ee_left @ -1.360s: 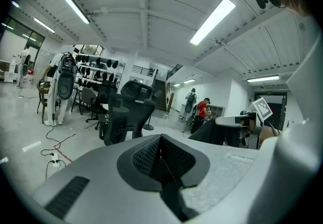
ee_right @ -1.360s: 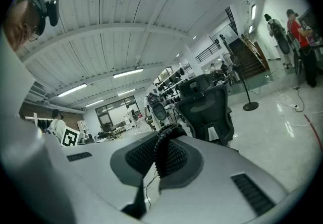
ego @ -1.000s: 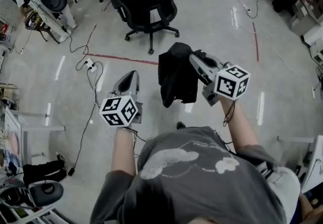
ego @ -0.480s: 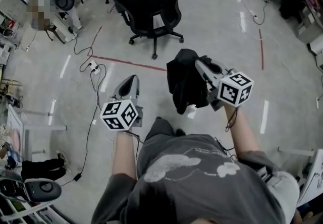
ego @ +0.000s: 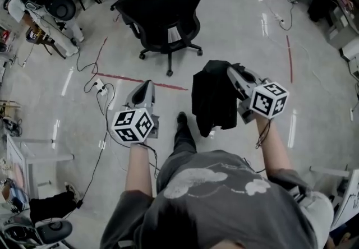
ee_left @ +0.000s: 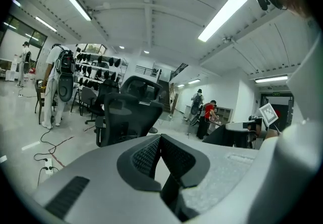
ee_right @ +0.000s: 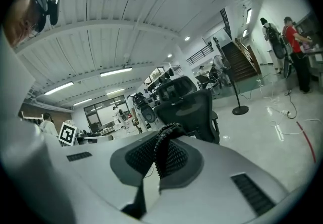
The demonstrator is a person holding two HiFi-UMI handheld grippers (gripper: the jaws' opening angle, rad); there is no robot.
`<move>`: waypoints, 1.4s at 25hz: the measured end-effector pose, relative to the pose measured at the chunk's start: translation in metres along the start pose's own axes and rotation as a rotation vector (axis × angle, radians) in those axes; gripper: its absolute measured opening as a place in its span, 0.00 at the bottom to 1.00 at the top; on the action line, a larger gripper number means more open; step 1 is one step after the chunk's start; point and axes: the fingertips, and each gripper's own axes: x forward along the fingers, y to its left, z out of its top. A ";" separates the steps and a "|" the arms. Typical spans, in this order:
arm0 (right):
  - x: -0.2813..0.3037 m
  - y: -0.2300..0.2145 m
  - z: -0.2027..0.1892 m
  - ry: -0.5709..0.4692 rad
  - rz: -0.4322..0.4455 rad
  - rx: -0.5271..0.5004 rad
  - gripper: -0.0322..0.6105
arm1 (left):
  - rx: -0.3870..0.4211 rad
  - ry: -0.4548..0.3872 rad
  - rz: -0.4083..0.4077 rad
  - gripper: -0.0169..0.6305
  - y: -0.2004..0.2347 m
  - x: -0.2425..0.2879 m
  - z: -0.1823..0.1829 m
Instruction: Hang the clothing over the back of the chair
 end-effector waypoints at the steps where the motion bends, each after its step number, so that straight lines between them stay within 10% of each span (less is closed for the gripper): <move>1: 0.012 -0.008 0.009 -0.002 -0.009 0.000 0.05 | -0.001 0.001 -0.008 0.03 0.009 0.018 0.007; 23: 0.190 -0.131 0.172 -0.209 -0.216 0.011 0.05 | 0.027 -0.020 -0.112 0.03 0.157 0.253 0.137; 35: 0.216 -0.229 0.255 -0.263 -0.254 -0.046 0.05 | 0.034 -0.084 0.009 0.03 0.191 0.296 0.177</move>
